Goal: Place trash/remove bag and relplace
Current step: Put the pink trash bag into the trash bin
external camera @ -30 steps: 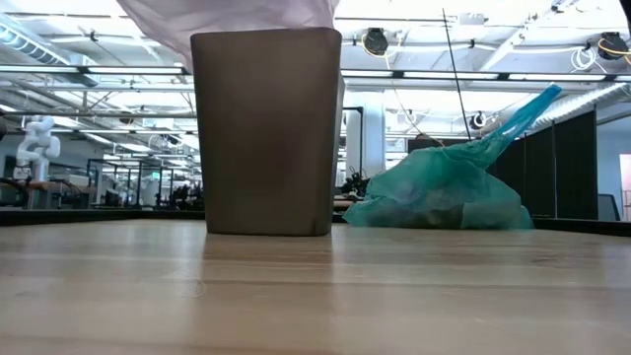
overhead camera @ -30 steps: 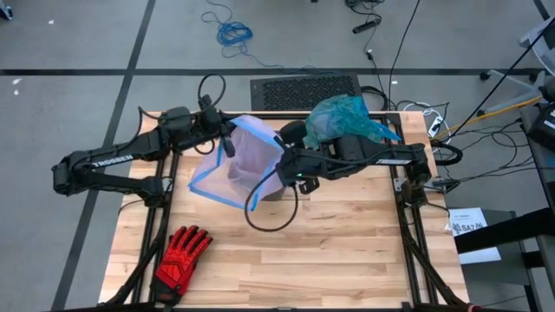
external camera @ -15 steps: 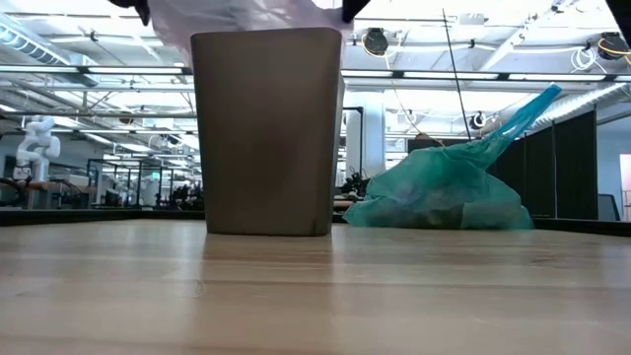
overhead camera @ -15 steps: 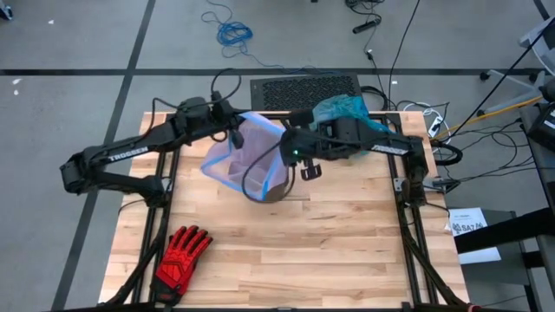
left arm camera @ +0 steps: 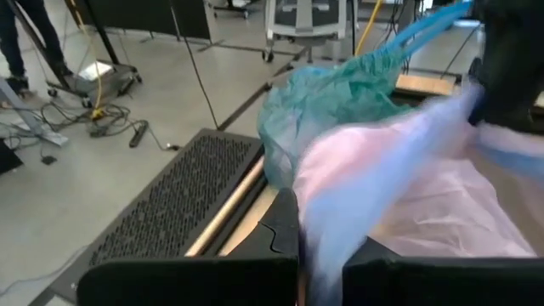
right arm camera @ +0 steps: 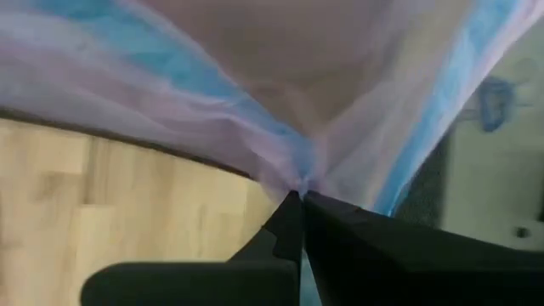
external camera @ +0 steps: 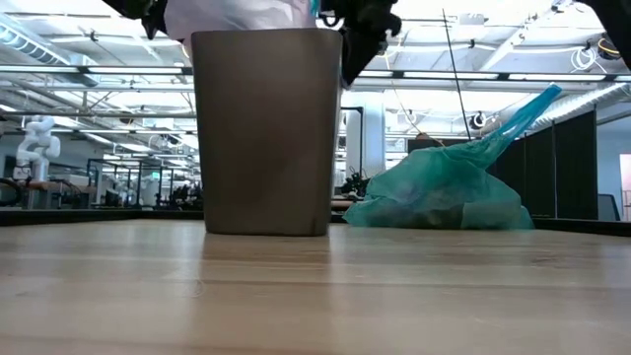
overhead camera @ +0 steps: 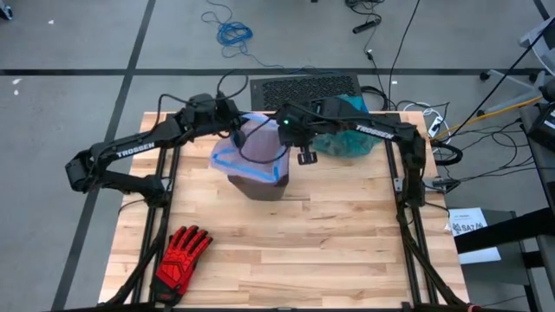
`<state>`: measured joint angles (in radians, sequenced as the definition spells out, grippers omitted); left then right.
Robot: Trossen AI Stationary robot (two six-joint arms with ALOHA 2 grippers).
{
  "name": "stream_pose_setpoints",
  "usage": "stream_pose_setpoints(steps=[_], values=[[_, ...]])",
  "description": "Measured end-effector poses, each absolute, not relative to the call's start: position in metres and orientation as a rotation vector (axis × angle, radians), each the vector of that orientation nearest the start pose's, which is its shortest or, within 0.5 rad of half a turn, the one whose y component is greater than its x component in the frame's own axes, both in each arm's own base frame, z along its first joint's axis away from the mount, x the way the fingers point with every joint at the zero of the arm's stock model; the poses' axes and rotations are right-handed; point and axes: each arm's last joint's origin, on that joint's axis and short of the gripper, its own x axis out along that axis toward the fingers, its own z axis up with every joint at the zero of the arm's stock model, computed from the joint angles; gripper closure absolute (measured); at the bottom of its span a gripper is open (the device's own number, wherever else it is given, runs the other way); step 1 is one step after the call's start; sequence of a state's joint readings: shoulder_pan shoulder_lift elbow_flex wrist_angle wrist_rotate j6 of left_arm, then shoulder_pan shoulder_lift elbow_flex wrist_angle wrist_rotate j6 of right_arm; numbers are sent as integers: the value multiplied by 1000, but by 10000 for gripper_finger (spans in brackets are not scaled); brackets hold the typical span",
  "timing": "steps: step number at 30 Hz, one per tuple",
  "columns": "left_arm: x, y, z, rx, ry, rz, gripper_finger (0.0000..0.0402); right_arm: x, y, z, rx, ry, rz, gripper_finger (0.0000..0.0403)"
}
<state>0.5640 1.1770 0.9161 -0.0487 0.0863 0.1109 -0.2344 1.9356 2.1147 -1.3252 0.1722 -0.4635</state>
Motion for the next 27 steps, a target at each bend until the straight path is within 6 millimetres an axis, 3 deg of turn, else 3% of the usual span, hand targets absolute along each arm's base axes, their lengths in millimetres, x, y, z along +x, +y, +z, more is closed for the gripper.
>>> stream_pose_setpoints(steps=[5, 10, 15, 21, 27], values=[[223, 137, 309, 2, 360, 445, 402, 364, -105, 342, -296, 1215, -30, 403], [223, 137, 310, 0, 347, 417, 402, 339, -97, 356, -315, 1113, -52, 402], [224, 136, 310, -12, 339, 373, 402, 326, -91, 353, -276, 1015, -20, 402], [225, 134, 311, -17, 327, 322, 402, 327, -99, 322, -256, 1017, -16, 402], [225, 134, 310, -21, 328, 302, 402, 328, -106, 312, -174, 950, 52, 403]])
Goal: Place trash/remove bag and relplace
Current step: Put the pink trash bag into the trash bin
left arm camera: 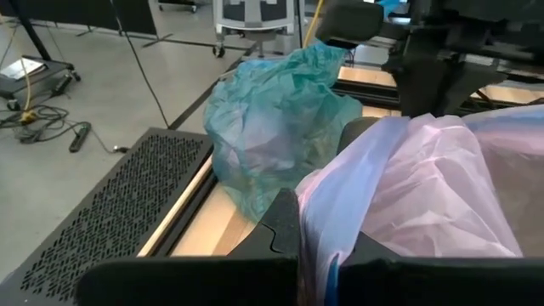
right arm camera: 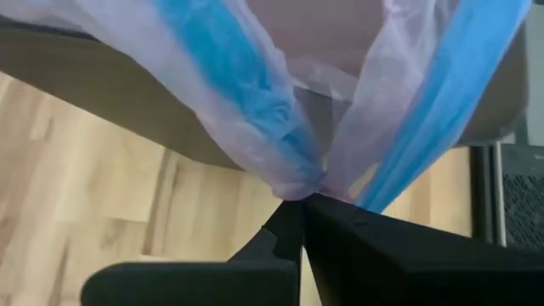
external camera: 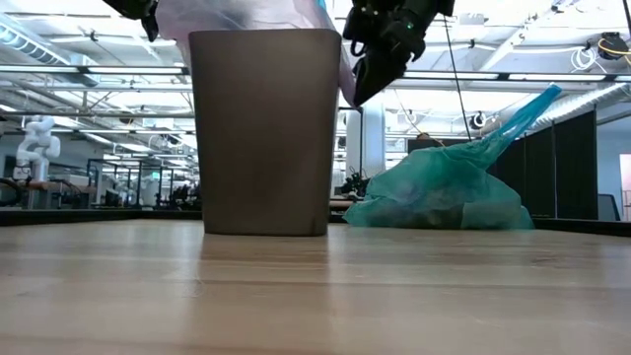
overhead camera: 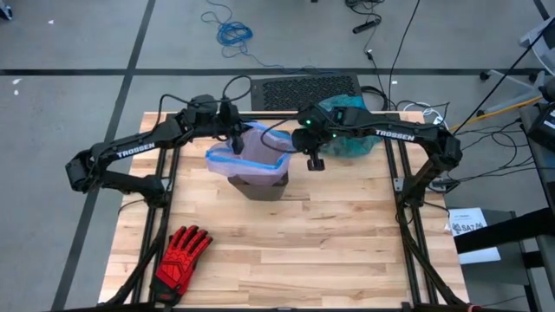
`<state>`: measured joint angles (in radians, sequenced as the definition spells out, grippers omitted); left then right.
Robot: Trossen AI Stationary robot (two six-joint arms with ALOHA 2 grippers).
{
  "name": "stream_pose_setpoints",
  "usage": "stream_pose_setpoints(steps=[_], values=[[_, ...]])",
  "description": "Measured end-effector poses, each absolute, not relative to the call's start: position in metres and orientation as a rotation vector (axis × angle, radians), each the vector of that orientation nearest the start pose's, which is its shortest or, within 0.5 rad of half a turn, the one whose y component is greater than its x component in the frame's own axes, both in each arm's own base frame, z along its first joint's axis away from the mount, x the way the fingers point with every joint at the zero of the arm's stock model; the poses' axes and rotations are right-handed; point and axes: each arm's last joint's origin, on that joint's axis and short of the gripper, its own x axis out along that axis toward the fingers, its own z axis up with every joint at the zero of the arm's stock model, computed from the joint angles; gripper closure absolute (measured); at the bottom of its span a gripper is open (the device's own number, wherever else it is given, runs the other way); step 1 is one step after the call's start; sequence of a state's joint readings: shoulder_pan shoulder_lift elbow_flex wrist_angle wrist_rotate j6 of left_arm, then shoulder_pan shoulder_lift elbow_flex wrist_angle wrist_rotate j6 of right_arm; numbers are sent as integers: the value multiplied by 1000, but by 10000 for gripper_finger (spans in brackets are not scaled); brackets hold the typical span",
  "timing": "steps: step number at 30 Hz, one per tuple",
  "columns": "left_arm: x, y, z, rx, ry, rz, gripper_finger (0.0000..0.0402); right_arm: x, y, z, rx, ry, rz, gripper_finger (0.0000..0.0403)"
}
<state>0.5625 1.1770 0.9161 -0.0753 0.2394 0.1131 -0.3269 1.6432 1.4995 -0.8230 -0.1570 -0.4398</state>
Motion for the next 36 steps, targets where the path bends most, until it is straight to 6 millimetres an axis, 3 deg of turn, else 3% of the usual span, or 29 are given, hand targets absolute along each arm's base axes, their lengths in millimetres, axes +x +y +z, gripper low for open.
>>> stream_pose_setpoints(steps=[10, 24, 36], values=[[230, 126, 311, 43, 323, 239, 391, 331, -97, 311, -138, 932, 116, 403], [231, 122, 328, 116, 196, 282, 253, 329, -97, 310, -118, 958, 108, 403], [207, 114, 352, 263, 134, 424, 244, 329, -97, 310, -118, 958, 108, 403]])
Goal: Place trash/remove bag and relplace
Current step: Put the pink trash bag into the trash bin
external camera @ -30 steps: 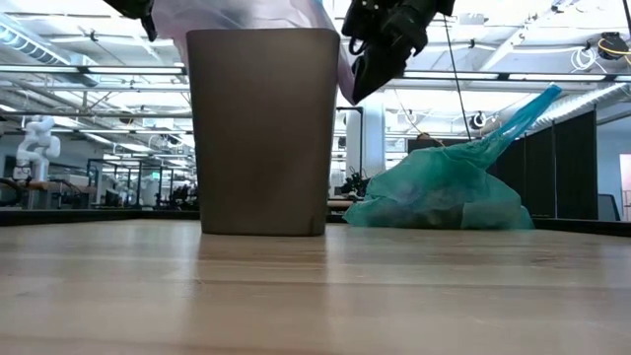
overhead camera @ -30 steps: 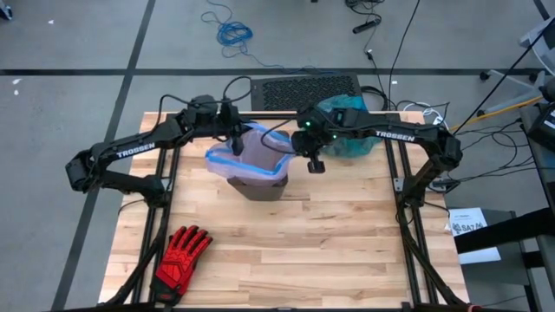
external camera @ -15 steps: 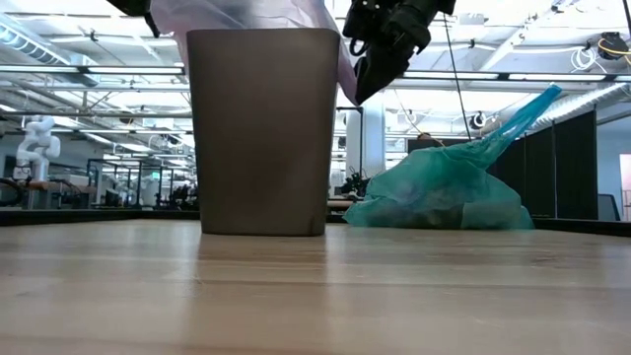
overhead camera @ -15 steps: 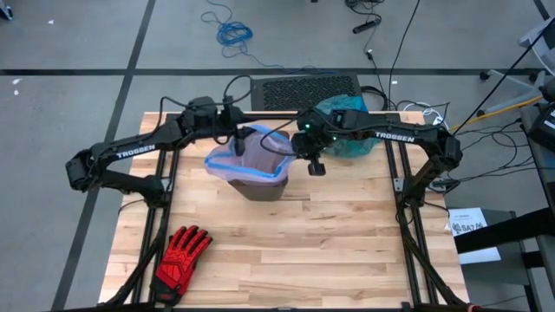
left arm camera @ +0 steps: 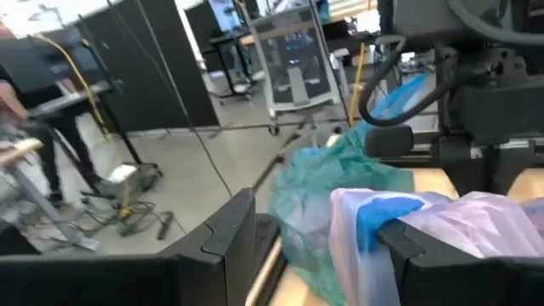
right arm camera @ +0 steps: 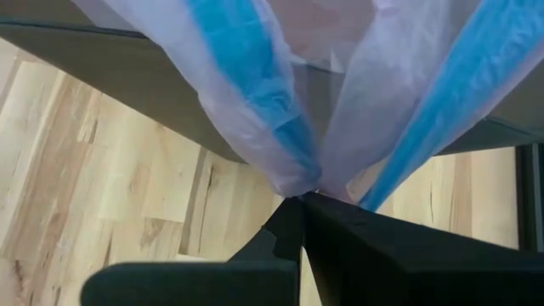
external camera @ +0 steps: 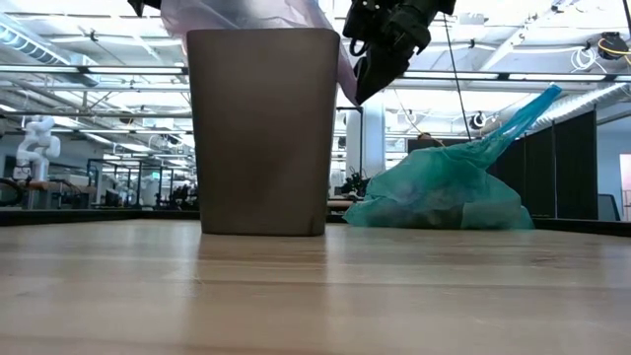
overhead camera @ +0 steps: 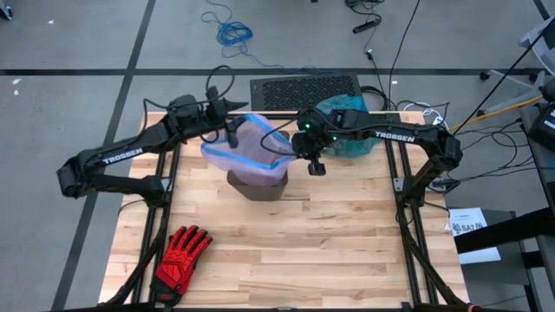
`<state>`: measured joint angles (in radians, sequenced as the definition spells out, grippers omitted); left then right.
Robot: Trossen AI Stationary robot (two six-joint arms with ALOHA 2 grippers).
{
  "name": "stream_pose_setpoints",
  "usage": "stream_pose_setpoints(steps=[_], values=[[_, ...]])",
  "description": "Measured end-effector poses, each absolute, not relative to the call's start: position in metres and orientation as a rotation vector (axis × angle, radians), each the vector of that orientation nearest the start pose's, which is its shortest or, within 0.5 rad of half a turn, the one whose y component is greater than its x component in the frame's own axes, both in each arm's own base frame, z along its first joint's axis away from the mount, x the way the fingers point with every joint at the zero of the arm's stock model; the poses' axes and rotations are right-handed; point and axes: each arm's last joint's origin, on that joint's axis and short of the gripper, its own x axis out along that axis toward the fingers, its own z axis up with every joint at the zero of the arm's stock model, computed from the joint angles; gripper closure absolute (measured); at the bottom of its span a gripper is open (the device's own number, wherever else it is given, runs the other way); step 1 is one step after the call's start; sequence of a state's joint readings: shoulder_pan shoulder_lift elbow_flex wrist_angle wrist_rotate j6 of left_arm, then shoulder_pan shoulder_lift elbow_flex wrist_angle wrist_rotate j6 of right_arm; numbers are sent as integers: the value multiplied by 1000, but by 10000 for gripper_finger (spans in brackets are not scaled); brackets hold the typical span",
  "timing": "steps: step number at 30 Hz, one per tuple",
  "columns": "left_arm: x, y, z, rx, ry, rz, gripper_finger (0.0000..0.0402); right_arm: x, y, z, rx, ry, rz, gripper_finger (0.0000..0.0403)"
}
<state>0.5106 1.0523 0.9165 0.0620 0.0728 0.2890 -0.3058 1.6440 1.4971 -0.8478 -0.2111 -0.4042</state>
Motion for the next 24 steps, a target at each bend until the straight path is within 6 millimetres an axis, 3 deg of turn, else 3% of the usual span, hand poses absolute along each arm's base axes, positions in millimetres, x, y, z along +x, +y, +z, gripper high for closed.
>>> stream_pose_setpoints(steps=[5, 16, 24], values=[[203, 112, 354, 269, 137, 428, 244, 329, -97, 310, -117, 959, 108, 403], [202, 105, 334, 112, 302, 270, 244, 328, -97, 310, -119, 961, 110, 403], [205, 98, 346, 139, 277, 280, 244, 329, -97, 310, -118, 961, 109, 403]])
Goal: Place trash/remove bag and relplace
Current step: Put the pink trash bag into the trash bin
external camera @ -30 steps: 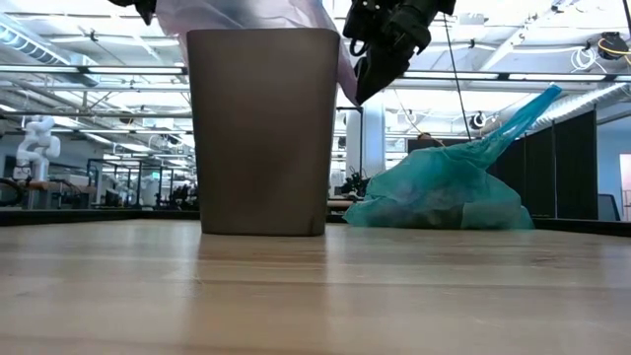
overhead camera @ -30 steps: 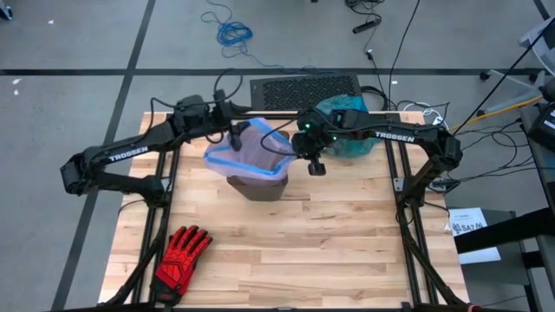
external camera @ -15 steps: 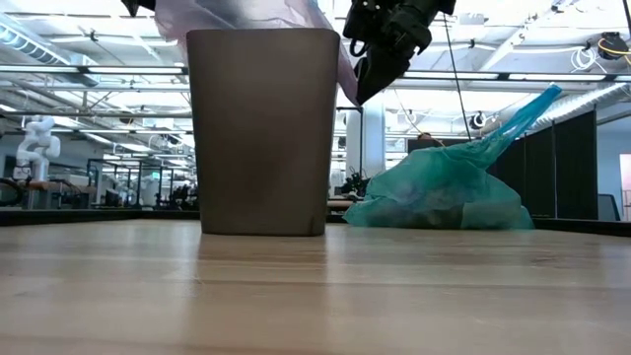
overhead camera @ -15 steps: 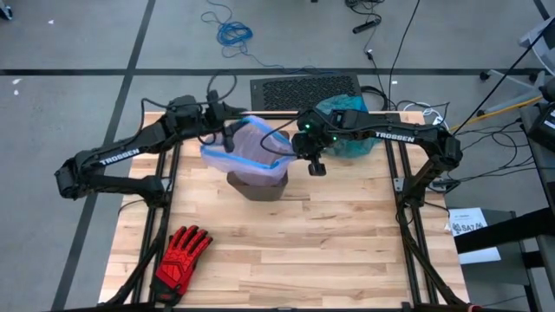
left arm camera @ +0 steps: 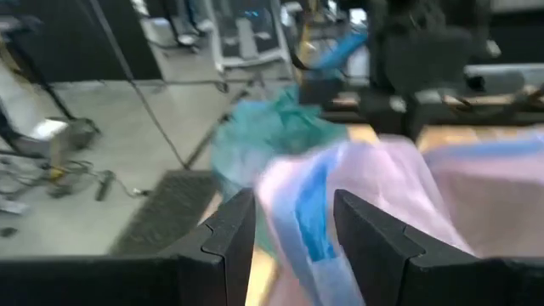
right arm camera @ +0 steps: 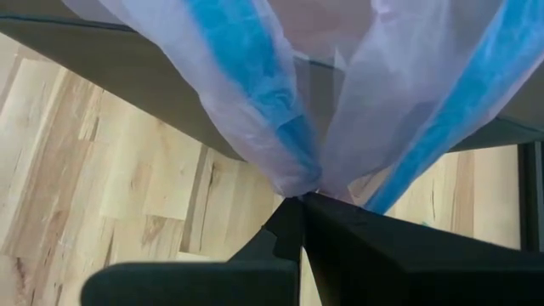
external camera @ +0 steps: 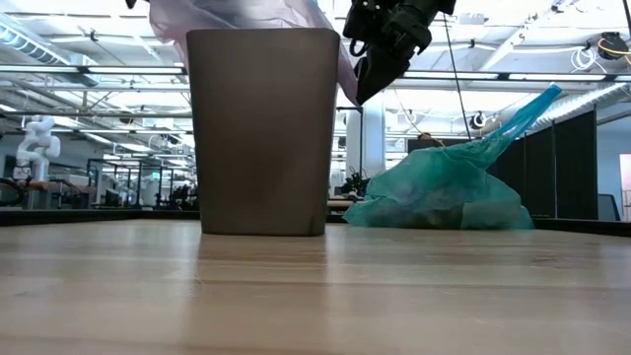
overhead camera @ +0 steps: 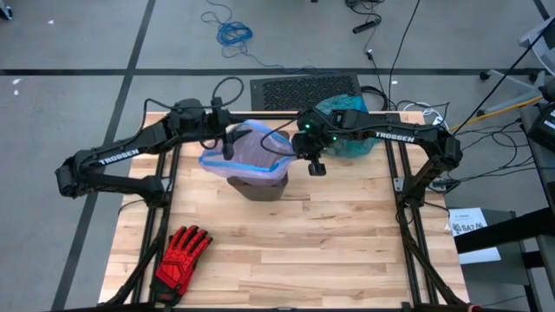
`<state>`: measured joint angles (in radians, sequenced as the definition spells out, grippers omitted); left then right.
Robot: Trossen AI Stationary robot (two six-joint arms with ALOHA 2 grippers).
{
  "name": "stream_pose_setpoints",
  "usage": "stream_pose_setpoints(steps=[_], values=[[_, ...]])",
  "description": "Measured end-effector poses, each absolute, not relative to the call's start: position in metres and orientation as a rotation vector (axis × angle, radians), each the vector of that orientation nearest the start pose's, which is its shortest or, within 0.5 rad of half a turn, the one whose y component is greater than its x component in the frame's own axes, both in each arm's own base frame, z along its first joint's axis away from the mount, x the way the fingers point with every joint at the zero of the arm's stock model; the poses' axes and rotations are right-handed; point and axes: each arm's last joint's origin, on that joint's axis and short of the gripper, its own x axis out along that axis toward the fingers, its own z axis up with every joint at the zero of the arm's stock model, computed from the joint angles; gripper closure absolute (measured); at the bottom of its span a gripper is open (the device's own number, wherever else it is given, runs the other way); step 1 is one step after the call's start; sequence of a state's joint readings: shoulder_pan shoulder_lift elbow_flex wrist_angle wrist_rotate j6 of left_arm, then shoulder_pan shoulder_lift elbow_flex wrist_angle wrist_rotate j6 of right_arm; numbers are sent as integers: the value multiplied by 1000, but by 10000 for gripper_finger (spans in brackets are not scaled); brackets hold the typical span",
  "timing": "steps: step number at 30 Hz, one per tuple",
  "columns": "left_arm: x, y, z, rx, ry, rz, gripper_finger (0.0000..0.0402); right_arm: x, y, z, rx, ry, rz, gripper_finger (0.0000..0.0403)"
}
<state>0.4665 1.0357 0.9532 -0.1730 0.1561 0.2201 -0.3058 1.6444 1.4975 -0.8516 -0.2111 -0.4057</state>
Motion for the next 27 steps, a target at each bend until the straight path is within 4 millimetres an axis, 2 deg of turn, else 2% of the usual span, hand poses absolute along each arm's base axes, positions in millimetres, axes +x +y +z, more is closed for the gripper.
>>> stream_pose_setpoints(steps=[7, 13, 18, 23, 27], values=[[194, 91, 370, 159, 238, 306, 244, 328, -97, 309, -114, 971, 112, 403], [185, 78, 375, 147, 274, 262, 244, 328, -97, 309, -116, 972, 113, 403], [193, 74, 376, 160, 245, 227, 249, 328, -97, 309, -117, 972, 113, 403], [218, 83, 359, 144, 310, 222, 298, 328, -97, 309, -116, 973, 113, 403], [231, 98, 350, 153, 340, 346, 372, 327, -97, 309, -115, 975, 113, 403]])
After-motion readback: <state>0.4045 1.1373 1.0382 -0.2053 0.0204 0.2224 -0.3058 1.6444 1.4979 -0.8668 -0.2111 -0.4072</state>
